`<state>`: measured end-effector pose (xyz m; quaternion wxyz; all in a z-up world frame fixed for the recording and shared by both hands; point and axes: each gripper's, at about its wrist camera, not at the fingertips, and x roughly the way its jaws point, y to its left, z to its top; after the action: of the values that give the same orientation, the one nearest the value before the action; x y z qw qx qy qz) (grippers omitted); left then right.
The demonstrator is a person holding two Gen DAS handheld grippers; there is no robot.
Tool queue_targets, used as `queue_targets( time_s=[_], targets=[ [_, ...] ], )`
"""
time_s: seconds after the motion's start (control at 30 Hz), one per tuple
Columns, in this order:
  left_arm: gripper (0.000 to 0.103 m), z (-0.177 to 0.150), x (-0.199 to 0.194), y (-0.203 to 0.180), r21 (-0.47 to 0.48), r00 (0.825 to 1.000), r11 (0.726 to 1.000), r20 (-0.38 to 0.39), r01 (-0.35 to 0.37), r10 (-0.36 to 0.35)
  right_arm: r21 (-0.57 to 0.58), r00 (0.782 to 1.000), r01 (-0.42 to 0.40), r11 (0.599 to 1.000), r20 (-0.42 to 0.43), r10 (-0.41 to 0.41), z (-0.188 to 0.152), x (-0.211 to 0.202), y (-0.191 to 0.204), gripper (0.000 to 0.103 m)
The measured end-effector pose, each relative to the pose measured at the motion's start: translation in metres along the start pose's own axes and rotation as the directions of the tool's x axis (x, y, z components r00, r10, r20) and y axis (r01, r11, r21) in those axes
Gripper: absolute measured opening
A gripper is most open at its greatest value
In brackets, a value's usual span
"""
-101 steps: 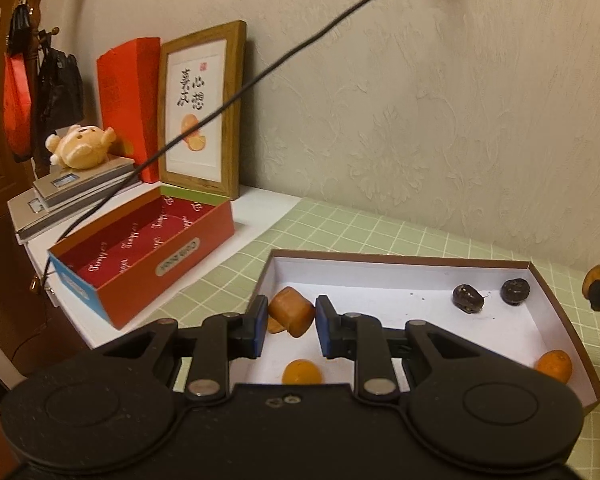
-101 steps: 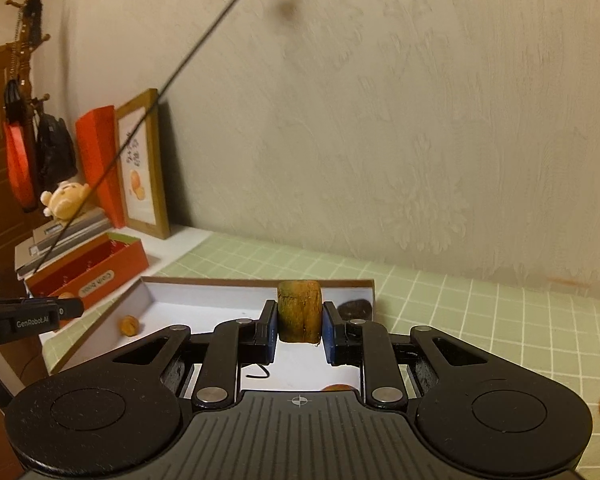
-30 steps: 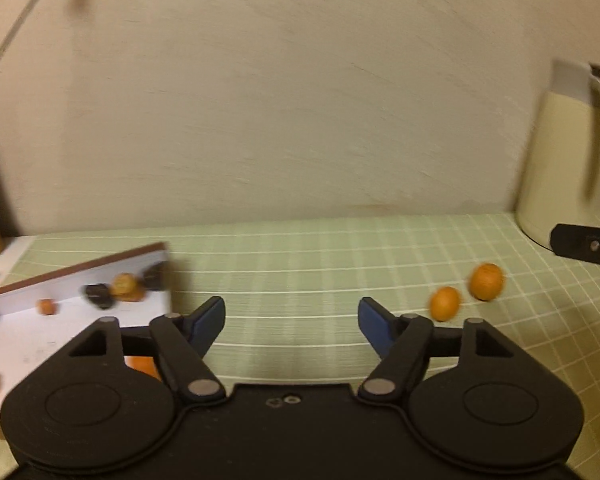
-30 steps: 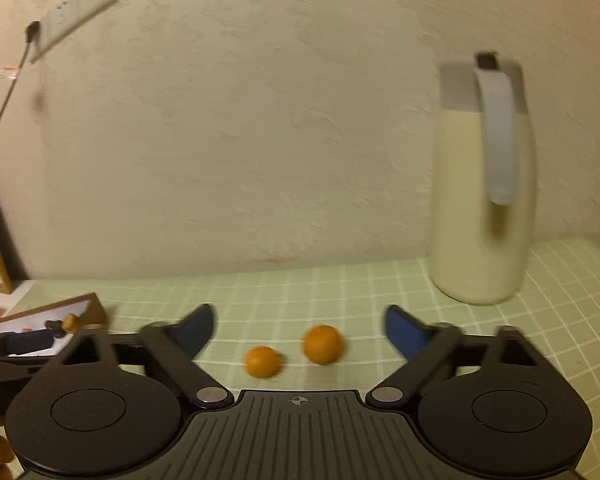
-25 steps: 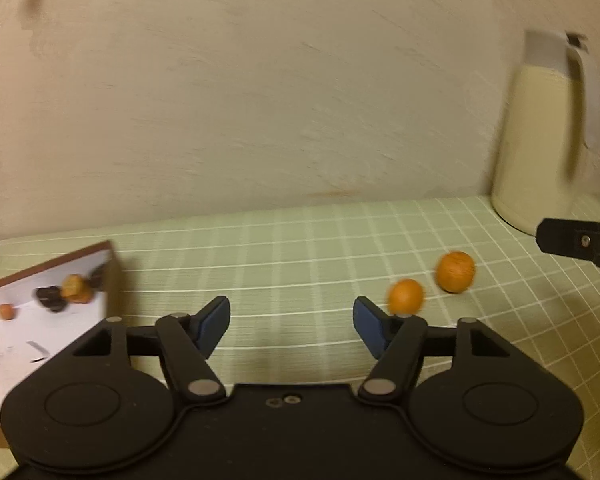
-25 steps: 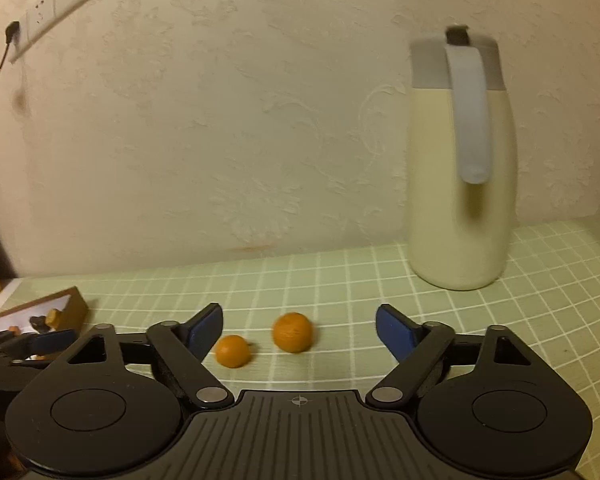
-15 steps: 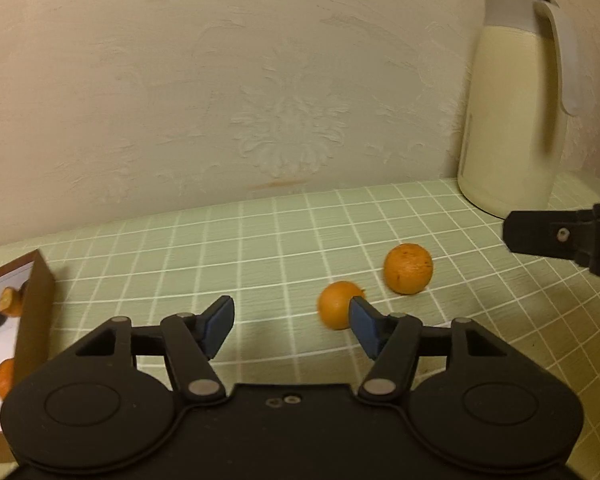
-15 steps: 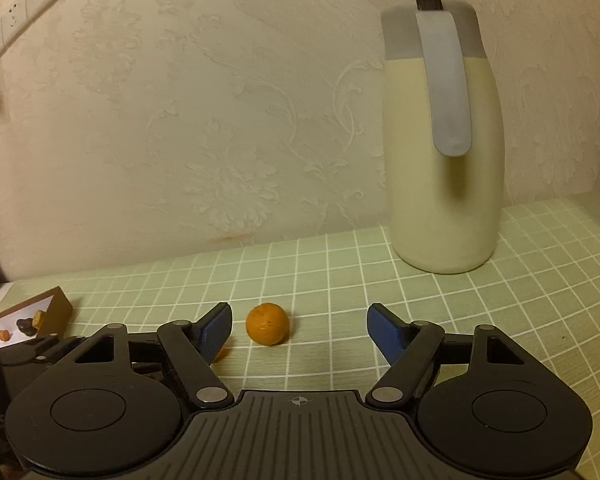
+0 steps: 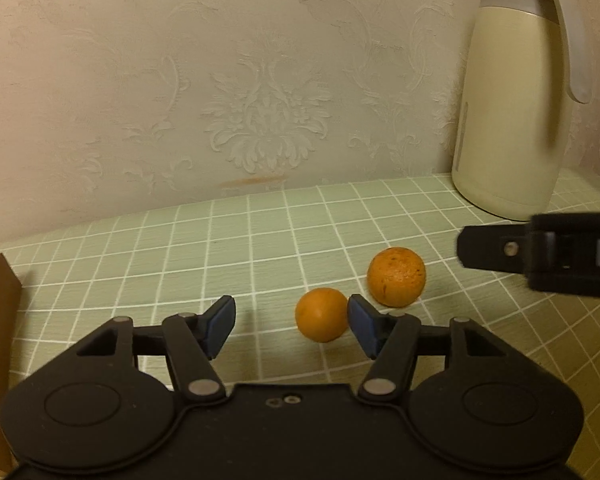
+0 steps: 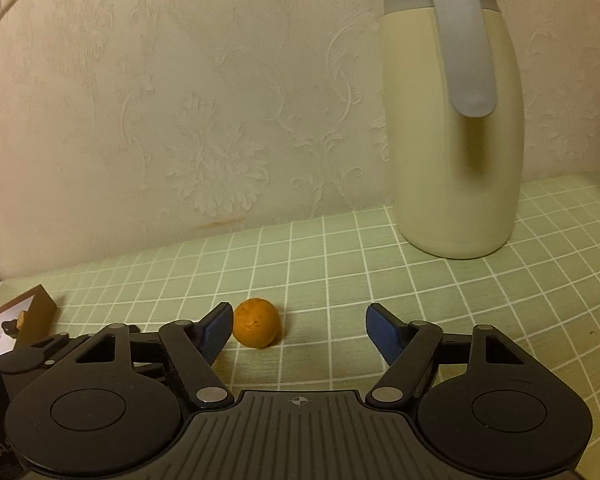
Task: Organize fruits
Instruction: 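Close the left tool on one orange while the right tool closes on the other orange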
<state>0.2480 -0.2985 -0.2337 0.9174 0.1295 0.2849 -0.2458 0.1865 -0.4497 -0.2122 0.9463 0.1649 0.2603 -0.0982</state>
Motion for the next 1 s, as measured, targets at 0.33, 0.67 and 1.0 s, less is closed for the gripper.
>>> queue_targets(
  time_s=[0.33, 0.67, 1.0],
  targets=[
    [0.022, -0.001, 0.013, -0.008, 0.010, 0.999, 0.999, -0.026, 0.044, -0.043, -0.006, 0.999, -0.011, 1.000, -0.032, 0.011, 0.004, 0.020, 0.003, 0.060],
    [0.019, -0.010, 0.009, 0.003, -0.034, 1.000, 0.999, -0.029, 0.009, -0.010, 0.005, 0.998, -0.024, 1.000, -0.057, 0.024, 0.003, 0.030, 0.006, 0.060],
    [0.019, -0.017, -0.003, 0.032, -0.066, 0.997, 0.996, -0.047, -0.065, 0.062, 0.014, 0.993, -0.038, 0.999, -0.108, 0.039, 0.000, 0.057, 0.021, 0.050]
  ],
)
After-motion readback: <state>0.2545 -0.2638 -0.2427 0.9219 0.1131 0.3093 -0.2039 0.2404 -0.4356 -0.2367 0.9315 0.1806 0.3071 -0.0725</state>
